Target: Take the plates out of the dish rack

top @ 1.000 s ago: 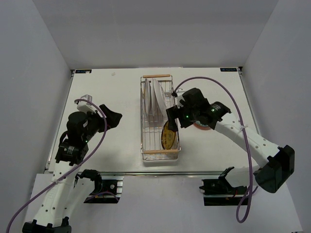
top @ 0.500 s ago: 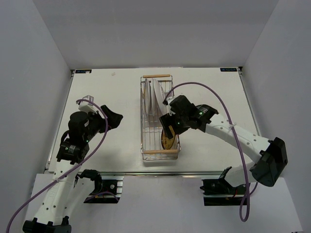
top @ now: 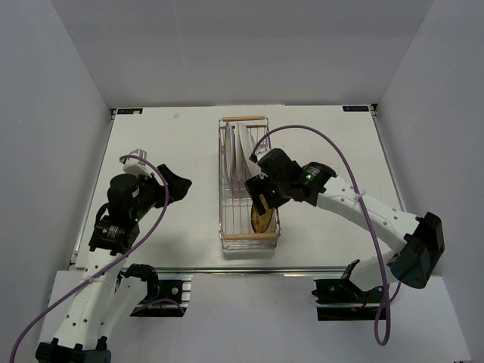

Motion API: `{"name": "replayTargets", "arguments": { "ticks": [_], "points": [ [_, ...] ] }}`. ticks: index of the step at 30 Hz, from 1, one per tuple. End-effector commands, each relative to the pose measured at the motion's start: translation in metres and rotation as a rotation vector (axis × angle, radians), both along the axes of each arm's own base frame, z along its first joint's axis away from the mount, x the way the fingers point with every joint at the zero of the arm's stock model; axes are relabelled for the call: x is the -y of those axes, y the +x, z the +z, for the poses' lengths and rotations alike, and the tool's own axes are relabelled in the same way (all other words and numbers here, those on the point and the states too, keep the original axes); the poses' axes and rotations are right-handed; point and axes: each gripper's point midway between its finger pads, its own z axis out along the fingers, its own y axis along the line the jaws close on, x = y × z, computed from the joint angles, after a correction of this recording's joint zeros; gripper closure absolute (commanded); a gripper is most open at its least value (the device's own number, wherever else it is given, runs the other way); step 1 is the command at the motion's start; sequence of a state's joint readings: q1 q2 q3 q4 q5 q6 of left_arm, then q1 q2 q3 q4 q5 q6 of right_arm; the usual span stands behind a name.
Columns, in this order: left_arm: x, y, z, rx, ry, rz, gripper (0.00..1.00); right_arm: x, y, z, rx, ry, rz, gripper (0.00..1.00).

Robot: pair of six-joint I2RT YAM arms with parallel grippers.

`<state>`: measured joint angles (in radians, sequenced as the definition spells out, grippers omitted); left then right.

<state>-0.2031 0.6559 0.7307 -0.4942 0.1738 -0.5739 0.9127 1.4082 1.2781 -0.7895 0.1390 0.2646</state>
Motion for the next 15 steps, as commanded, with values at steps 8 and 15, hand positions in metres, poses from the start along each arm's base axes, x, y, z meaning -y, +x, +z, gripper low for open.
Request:
{"name": "replayTargets", "arguments": {
  "ticks": [8, 15],
  "points": [
    [0.002, -0.002, 0.000, 0.002, -0.003, -0.012, 0.02, -0.009, 0.010, 0.013, 0.040, 0.023, -0.043, 0.15],
    [0.002, -0.001, -0.002, -0.005, -0.002, -0.009, 0.02, -0.013, 0.007, 0.000, 0.004, 0.019, -0.032, 0.15]
  ]
}}
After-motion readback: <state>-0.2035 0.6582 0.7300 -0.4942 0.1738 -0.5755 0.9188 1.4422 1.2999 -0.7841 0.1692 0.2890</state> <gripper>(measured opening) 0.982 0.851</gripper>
